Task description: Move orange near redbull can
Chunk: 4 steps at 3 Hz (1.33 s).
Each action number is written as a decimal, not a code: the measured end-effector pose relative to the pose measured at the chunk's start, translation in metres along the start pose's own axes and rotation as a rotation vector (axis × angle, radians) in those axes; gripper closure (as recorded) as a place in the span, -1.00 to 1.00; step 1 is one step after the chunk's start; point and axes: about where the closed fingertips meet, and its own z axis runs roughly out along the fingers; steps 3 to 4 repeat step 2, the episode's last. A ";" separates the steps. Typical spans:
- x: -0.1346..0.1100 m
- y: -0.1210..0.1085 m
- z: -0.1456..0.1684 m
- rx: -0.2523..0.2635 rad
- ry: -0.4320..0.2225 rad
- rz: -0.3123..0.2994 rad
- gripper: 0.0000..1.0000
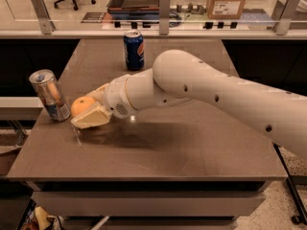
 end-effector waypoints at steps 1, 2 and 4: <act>-0.001 0.001 0.001 -0.003 0.000 -0.003 -1.00; -0.001 0.002 0.001 -0.003 0.000 -0.003 -1.00; -0.001 0.002 0.001 -0.003 0.000 -0.003 -1.00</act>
Offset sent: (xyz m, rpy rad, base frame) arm -0.0011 0.0014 0.0004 -0.0006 -0.0010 0.0029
